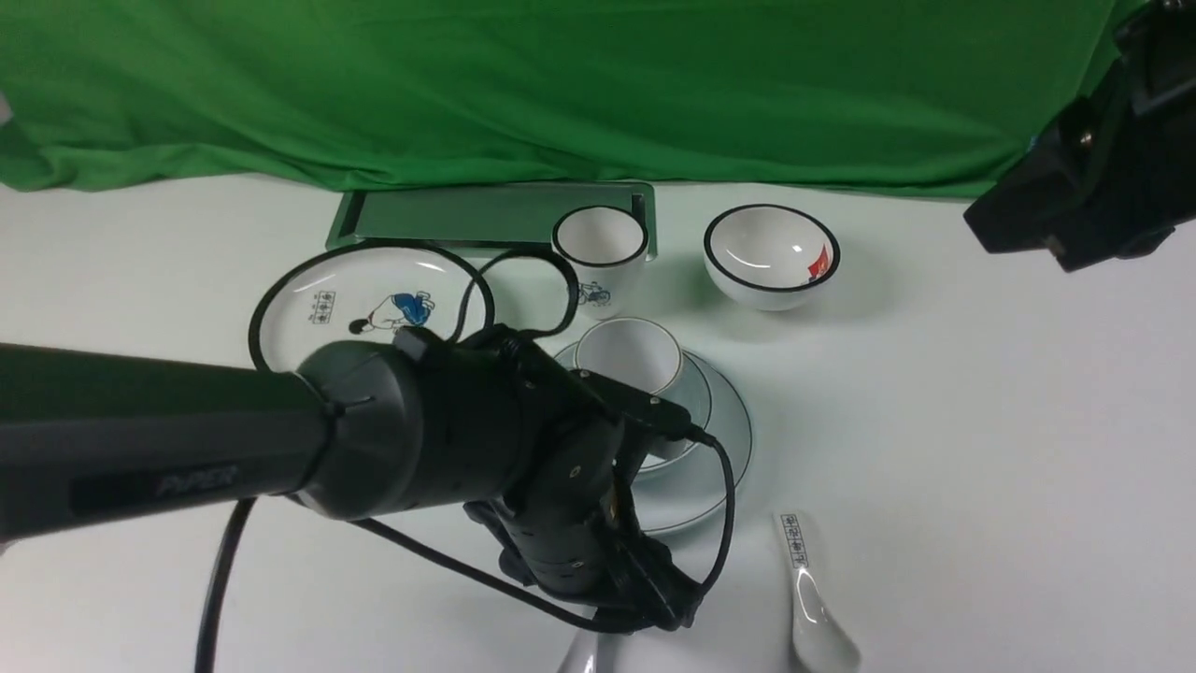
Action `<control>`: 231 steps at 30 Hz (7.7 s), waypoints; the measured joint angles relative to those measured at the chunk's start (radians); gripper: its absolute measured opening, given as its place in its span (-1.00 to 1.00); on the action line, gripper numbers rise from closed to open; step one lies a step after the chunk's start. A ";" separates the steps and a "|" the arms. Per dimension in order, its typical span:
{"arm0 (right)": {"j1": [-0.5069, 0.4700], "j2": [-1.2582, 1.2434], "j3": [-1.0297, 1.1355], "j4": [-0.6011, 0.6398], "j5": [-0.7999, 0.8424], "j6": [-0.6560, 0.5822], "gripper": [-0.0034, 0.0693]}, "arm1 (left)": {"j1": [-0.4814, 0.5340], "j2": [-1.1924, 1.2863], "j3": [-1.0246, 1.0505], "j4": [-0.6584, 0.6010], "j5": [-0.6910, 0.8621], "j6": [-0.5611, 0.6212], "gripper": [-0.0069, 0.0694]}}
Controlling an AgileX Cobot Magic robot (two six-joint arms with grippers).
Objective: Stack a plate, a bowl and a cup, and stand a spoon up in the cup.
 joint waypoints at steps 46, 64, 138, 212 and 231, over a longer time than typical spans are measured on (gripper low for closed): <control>0.000 0.026 0.011 -0.050 -0.123 -0.007 -0.21 | 0.219 0.036 0.003 0.045 -1.063 0.129 -0.32; 0.003 -0.056 0.012 -0.049 -0.144 0.038 -0.21 | 0.219 -0.611 0.035 0.137 -0.067 0.153 -0.33; -0.469 -1.278 1.514 -0.181 -1.112 0.329 -0.87 | 0.219 -1.653 0.687 0.120 -0.097 0.157 -0.90; -0.475 -1.308 1.519 -0.181 -0.892 0.440 -0.46 | 0.856 -1.862 1.126 -0.059 -0.382 0.323 -0.90; -0.475 -1.308 1.519 -0.181 -0.892 0.440 -0.31 | 0.856 -1.862 1.126 -0.025 -0.382 0.322 -0.90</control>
